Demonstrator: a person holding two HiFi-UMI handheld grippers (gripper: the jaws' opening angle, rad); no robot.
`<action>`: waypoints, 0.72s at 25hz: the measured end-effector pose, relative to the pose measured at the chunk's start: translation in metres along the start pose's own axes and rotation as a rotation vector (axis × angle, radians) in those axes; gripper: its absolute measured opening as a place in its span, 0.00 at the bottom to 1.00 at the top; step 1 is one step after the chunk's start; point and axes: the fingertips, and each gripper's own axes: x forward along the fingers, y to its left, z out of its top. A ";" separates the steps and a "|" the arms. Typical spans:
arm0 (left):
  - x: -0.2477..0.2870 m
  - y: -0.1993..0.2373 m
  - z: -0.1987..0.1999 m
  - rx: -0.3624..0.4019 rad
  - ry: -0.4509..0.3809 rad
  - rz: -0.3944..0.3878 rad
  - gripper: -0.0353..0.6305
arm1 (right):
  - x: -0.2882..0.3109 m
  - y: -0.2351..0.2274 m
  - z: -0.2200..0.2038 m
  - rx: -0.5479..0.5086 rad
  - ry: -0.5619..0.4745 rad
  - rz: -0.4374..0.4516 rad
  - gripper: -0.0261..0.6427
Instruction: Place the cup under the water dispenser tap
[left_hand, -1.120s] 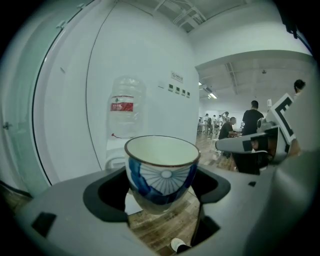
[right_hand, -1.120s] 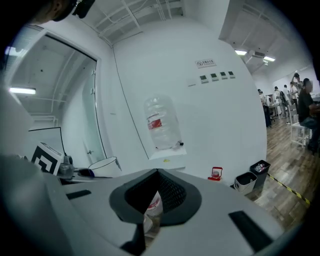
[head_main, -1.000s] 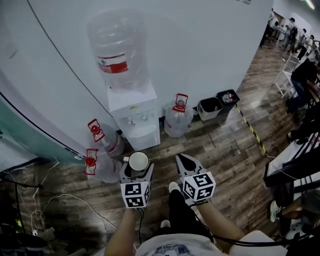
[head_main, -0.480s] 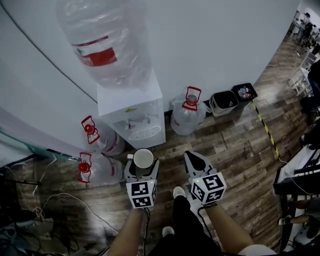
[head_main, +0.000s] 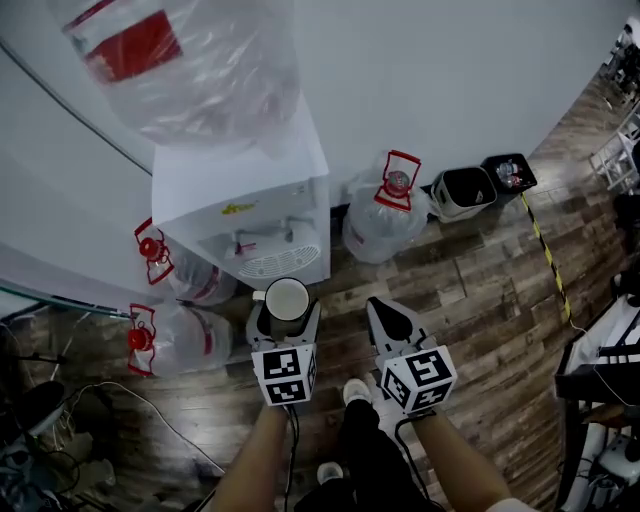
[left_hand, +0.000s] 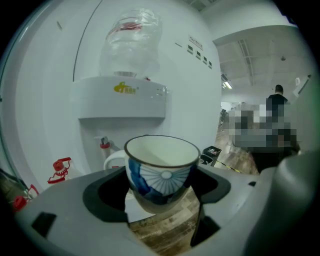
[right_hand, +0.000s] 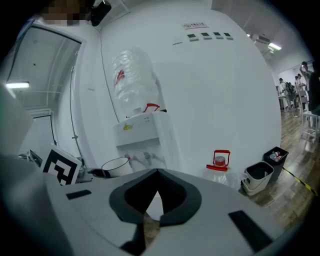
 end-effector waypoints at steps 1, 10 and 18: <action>0.010 0.003 -0.006 -0.006 0.001 0.007 0.67 | 0.008 -0.003 -0.006 0.000 0.001 0.002 0.07; 0.091 0.034 -0.054 -0.075 0.003 0.060 0.67 | 0.070 -0.024 -0.053 0.017 0.005 0.028 0.07; 0.149 0.052 -0.067 -0.072 -0.051 0.119 0.67 | 0.110 -0.045 -0.071 -0.002 0.013 0.055 0.07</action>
